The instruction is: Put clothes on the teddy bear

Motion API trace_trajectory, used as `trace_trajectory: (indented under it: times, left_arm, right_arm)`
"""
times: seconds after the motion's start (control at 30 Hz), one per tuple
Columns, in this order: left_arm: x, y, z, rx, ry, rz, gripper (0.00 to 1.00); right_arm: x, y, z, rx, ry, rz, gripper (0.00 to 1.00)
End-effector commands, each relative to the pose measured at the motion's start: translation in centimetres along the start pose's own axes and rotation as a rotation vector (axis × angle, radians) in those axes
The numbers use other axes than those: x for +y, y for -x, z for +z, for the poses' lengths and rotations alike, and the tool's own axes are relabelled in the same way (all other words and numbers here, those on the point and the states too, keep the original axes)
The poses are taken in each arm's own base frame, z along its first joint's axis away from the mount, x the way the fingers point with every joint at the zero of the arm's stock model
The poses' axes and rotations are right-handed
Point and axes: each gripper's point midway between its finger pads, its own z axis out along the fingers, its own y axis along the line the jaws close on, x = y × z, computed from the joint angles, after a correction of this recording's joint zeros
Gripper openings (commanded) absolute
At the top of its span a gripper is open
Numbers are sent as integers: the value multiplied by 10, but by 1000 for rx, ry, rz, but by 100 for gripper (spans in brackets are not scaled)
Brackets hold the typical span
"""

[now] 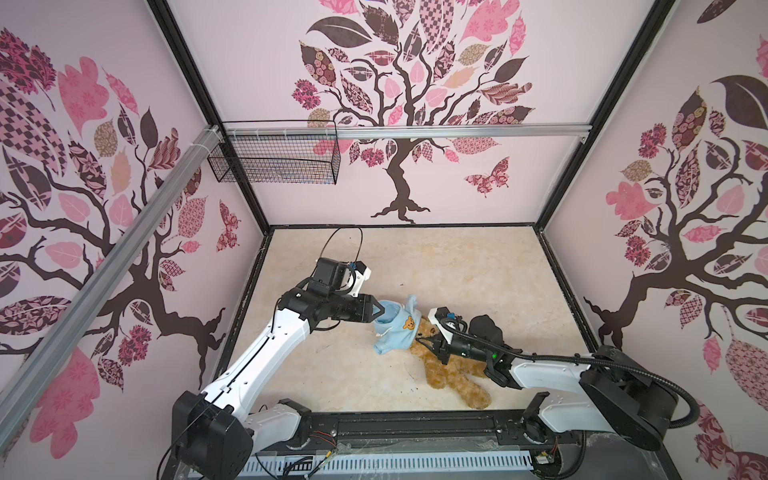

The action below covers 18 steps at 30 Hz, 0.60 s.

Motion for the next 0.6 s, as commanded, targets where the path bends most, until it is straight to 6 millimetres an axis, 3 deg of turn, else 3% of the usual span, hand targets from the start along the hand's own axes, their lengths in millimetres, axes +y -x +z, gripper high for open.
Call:
trace_trajectory:
  times: [0.0,0.27,0.57]
  left_arm:
    - [-3,-12,-5,44,-20,55,42]
    - [-8,-25,17,123,-132,25,37]
    - [-14,-42,42,206,-173,34,40]
  right_arm:
    - [13,20,-6,-60,57,-125,4]
    - [23,21,-12,-84,90,-199,1]
    - [29,27,-12,-107,114,-215,0]
